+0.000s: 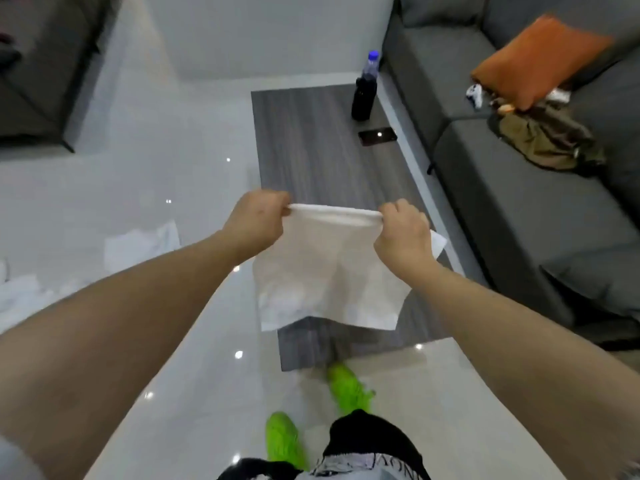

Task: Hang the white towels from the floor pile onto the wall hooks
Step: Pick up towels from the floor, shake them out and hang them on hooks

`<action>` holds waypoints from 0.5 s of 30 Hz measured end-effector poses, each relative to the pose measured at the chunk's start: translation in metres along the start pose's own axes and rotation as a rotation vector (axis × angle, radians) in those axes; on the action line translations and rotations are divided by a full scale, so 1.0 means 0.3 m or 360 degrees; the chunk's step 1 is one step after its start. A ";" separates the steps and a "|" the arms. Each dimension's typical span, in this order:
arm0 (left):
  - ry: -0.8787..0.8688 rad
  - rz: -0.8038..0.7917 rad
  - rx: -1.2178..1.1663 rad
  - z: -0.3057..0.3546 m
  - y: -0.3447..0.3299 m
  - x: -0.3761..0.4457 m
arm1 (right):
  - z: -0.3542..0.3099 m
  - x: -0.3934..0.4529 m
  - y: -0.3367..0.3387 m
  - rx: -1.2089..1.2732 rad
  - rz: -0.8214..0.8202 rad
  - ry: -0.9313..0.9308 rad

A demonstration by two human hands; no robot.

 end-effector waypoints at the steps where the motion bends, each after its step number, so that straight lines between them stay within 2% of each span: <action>1: 0.0036 0.0088 0.0001 -0.007 0.091 0.036 | -0.022 0.048 0.081 0.0031 0.0090 0.0050; 4: 0.0110 0.0316 0.0005 -0.027 0.338 0.107 | -0.091 0.181 0.285 0.0095 0.0286 0.0236; 8: 0.0274 0.0538 -0.0006 -0.056 0.583 0.118 | -0.182 0.329 0.477 0.0140 0.0377 0.0497; 15: 0.0572 0.0824 0.0103 -0.157 0.884 0.005 | -0.396 0.449 0.681 0.0200 0.0622 0.1264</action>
Point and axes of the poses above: each hand's wrist, its own x-axis towards the middle knuckle, its own y-axis out of the back of the hand, z = x × y, the point moved 4 cm from there along x, towards the middle knuckle, and after that the axes turned 4 degrees about x, right-handed, at the moved point
